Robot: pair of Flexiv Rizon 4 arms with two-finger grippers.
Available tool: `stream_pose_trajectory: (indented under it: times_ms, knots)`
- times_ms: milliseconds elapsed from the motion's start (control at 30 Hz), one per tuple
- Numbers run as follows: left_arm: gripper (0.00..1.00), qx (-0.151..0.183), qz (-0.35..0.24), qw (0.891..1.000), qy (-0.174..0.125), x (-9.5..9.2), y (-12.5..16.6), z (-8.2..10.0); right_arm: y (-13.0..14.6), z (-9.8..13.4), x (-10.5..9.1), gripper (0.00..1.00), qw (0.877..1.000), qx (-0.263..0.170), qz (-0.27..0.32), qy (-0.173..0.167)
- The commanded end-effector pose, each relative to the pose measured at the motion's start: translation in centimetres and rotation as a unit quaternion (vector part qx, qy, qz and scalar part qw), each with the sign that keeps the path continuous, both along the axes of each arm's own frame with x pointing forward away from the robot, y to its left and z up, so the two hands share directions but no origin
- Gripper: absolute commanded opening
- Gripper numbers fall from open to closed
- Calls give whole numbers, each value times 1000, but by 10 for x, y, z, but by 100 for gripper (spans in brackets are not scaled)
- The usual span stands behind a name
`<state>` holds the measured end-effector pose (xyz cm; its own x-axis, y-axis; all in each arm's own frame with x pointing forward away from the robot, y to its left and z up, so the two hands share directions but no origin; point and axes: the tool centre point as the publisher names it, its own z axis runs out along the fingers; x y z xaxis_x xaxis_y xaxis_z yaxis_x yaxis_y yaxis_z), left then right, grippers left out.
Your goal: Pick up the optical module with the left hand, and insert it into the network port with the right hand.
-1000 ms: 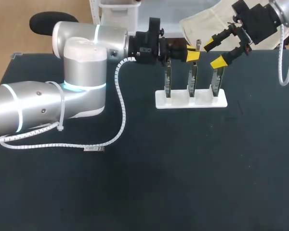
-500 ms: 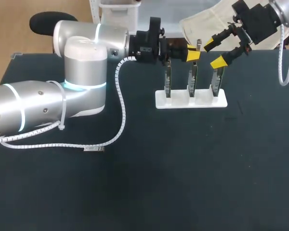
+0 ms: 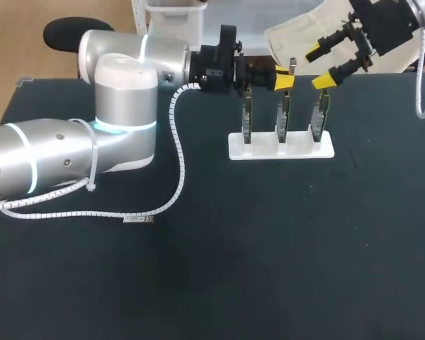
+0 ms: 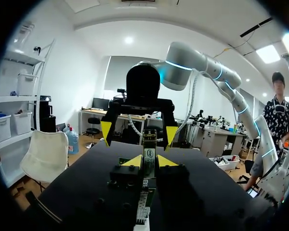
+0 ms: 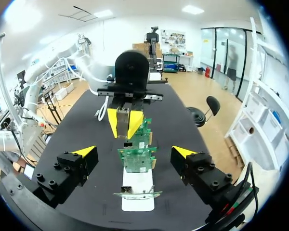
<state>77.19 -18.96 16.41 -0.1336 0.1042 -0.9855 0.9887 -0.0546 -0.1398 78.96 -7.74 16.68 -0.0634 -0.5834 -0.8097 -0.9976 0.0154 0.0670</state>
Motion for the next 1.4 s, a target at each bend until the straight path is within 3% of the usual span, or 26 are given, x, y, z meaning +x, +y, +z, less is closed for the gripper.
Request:
stream_pose_trajectory:
  times_ms: [33,467,1400]
  knots:
    - [0,1,-2,1000,1,2,-1,0,4,8,2,100,1000,9,-3,-2]
    - [0,1,-2,1000,1,2,-1,0,25,26,-6,100,999,27,33,7]
    - [0,1,-2,1000,1,2,-1,0,44,25,-25,100,999,32,24,6]
